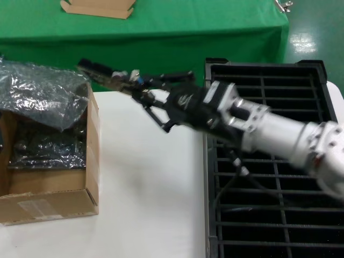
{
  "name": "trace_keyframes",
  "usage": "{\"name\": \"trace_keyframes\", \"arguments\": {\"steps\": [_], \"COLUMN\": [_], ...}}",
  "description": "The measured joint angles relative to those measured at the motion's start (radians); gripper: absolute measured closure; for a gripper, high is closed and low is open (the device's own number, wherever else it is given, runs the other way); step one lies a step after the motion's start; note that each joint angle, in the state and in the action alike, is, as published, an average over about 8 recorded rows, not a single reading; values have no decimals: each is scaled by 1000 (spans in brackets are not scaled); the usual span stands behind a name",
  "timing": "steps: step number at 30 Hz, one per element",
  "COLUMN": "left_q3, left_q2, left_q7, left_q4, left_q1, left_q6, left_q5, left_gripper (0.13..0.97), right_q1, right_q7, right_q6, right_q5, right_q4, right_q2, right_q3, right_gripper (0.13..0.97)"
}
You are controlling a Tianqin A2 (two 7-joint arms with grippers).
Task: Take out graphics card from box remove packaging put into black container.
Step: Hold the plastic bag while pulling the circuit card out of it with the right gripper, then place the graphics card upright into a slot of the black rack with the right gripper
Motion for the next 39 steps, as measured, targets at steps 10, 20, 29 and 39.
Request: {"name": "trace_keyframes", "arguments": {"steps": [10,20,29,39], "left_q3": [-83,-179,-211,-221], "left_q2": [117,258,326,350], "left_q7": [297,540,651,692], "left_q4": [83,182,251,286], "left_q1": [-24,-71,-95,-92], "left_q6": [57,220,341,396], "left_q5": [-256,-467,-578,-630], "left_gripper": [958,958,958,958], "right_q1": [140,369,573,688], "right_q7": [193,352,467,551], "right_q6": [-147,-419,-706,-846], "right_q5": [-53,-202,-298,-374], "right_q4": [29,-23,-78,-110], "right_q2": [150,257,320,343], "right_q3": [-12,-110,-174,-204], "right_gripper": [888,888,888,888]}}
